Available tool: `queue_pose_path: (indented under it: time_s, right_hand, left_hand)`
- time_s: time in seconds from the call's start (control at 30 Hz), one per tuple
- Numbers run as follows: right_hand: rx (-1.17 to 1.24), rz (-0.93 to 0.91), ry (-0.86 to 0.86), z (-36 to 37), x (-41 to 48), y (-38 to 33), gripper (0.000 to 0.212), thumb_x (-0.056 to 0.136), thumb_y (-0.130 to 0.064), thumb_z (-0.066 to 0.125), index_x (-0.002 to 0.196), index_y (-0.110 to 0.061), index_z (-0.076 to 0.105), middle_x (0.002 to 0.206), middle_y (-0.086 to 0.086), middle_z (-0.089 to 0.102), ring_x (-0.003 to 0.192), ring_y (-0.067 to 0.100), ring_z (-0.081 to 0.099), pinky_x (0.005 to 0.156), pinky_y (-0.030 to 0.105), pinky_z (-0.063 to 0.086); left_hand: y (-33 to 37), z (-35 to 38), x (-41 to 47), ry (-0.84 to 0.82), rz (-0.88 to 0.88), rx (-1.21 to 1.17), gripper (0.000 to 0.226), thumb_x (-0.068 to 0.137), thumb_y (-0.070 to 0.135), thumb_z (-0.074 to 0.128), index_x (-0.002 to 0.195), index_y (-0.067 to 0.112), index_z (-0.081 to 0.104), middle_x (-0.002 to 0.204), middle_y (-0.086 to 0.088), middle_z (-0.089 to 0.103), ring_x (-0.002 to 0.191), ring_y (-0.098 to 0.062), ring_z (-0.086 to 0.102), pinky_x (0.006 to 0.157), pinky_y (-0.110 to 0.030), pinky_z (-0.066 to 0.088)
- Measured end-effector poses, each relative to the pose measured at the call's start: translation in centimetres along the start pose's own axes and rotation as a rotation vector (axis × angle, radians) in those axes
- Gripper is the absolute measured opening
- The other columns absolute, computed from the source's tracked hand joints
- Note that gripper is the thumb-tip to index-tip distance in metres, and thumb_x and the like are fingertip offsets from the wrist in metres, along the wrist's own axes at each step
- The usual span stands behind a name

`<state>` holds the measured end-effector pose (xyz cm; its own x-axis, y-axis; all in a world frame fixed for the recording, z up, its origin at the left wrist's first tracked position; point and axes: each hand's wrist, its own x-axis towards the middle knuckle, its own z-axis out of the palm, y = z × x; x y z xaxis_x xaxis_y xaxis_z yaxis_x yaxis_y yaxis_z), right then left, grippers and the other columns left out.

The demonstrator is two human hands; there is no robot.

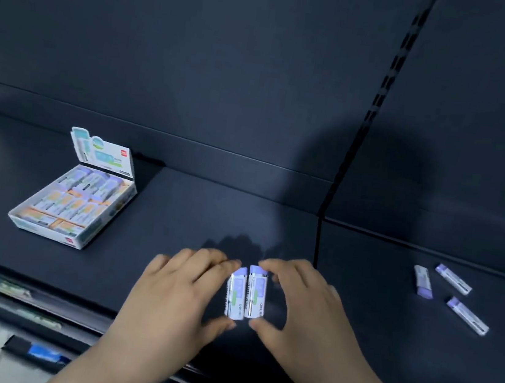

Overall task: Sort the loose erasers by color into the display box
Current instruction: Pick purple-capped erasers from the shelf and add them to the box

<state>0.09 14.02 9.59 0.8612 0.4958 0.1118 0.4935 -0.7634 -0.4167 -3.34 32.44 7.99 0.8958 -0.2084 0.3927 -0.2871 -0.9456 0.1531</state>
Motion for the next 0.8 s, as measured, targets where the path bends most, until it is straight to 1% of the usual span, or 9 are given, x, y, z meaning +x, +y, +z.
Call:
queue_pose_path:
  time_s: [0.07, 0.13, 0.3, 0.4, 0.57, 0.6, 0.7, 0.73, 0.8]
  right_hand:
    - [0.013, -0.021, -0.021, 0.1, 0.8, -0.4, 0.058, 0.080, -0.044, 0.063, 0.128, -0.048, 0.030, 0.118, -0.029, 0.032, 0.115, -0.005, 0.036, 0.094, 0.018, 0.024]
    - [0.029, -0.032, -0.033, 0.4, 1.7, -1.0, 0.058, 0.080, -0.045, 0.063, 0.128, -0.048, 0.031, 0.118, -0.030, 0.031, 0.116, -0.005, 0.035, 0.095, 0.017, 0.023]
    - [0.027, -0.057, -0.077, 2.6, 4.1, -3.7, 0.060, 0.081, -0.044, 0.061, 0.131, -0.046, 0.028, 0.121, -0.030, 0.029, 0.118, -0.007, 0.033, 0.098, 0.017, 0.022]
    - [0.021, -0.077, -0.082, 4.7, 6.6, -6.4, 0.061, 0.082, -0.046, 0.060, 0.132, -0.046, 0.026, 0.123, -0.030, 0.029, 0.119, -0.006, 0.033, 0.098, 0.016, 0.021]
    - [0.016, -0.068, -0.041, 8.6, 11.4, -12.7, 0.058, 0.082, -0.045, 0.057, 0.132, -0.046, 0.027, 0.125, -0.027, 0.031, 0.119, -0.004, 0.034, 0.099, 0.020, 0.025]
    - [0.018, -0.066, -0.041, 9.3, 12.3, -14.0, 0.058, 0.082, -0.046, 0.057, 0.132, -0.046, 0.027, 0.125, -0.026, 0.031, 0.118, -0.003, 0.034, 0.099, 0.021, 0.026]
    - [0.026, -0.055, -0.041, 11.4, 15.0, -17.5, 0.059, 0.080, -0.051, 0.057, 0.132, -0.045, 0.030, 0.123, -0.024, 0.034, 0.117, -0.001, 0.037, 0.097, 0.024, 0.029]
    - [0.020, -0.047, -0.032, 12.2, 15.9, -18.5, 0.059, 0.080, -0.053, 0.057, 0.132, -0.045, 0.030, 0.123, -0.023, 0.035, 0.117, 0.000, 0.037, 0.096, 0.025, 0.030]
    - [0.007, -0.023, -0.021, 13.3, 17.2, -19.9, 0.058, 0.080, -0.051, 0.058, 0.131, -0.044, 0.031, 0.124, -0.022, 0.035, 0.118, 0.002, 0.037, 0.097, 0.025, 0.031]
  left_hand:
    - [-0.9, -0.2, -0.1, 0.011, 0.002, -0.004, 0.077, 0.050, 0.054, 0.078, 0.118, 0.028, 0.052, 0.107, 0.012, 0.055, 0.090, -0.010, 0.048, 0.070, -0.024, 0.029]
    - [-1.9, -0.2, -0.2, 0.013, 0.000, -0.007, 0.081, 0.047, 0.054, 0.080, 0.118, 0.029, 0.050, 0.107, 0.012, 0.055, 0.091, -0.010, 0.047, 0.070, -0.024, 0.027]
    - [-5.7, 0.1, -1.5, 0.037, -0.006, 0.019, 0.074, 0.051, 0.056, 0.069, 0.118, 0.028, 0.051, 0.106, 0.011, 0.055, 0.091, -0.010, 0.047, 0.070, -0.025, 0.027]
    - [-9.8, -0.1, -2.4, 0.049, -0.022, 0.017, 0.073, 0.051, 0.058, 0.065, 0.117, 0.028, 0.052, 0.105, 0.011, 0.055, 0.092, -0.010, 0.048, 0.070, -0.026, 0.030]
    - [-18.4, -2.0, -3.4, 0.054, -0.005, 0.039, 0.076, 0.050, 0.056, 0.075, 0.117, 0.029, 0.053, 0.107, 0.011, 0.059, 0.097, -0.010, 0.050, 0.077, -0.027, 0.035]
    - [-20.2, -2.6, -3.5, 0.061, -0.003, 0.035, 0.073, 0.052, 0.056, 0.073, 0.117, 0.029, 0.053, 0.107, 0.012, 0.059, 0.098, -0.009, 0.050, 0.077, -0.027, 0.036]
    - [-25.4, -3.9, -3.6, 0.066, 0.014, 0.032, 0.064, 0.060, 0.058, 0.058, 0.117, 0.028, 0.056, 0.106, 0.012, 0.060, 0.097, -0.009, 0.049, 0.075, -0.025, 0.031]
    - [-27.1, -4.2, -3.6, 0.058, 0.017, 0.042, 0.063, 0.060, 0.059, 0.056, 0.115, 0.028, 0.059, 0.105, 0.012, 0.060, 0.097, -0.009, 0.049, 0.074, -0.025, 0.031]
    - [-29.8, -4.6, -3.6, 0.032, 0.012, 0.070, 0.063, 0.058, 0.059, 0.060, 0.112, 0.026, 0.063, 0.102, 0.011, 0.060, 0.094, -0.009, 0.048, 0.073, -0.025, 0.033]
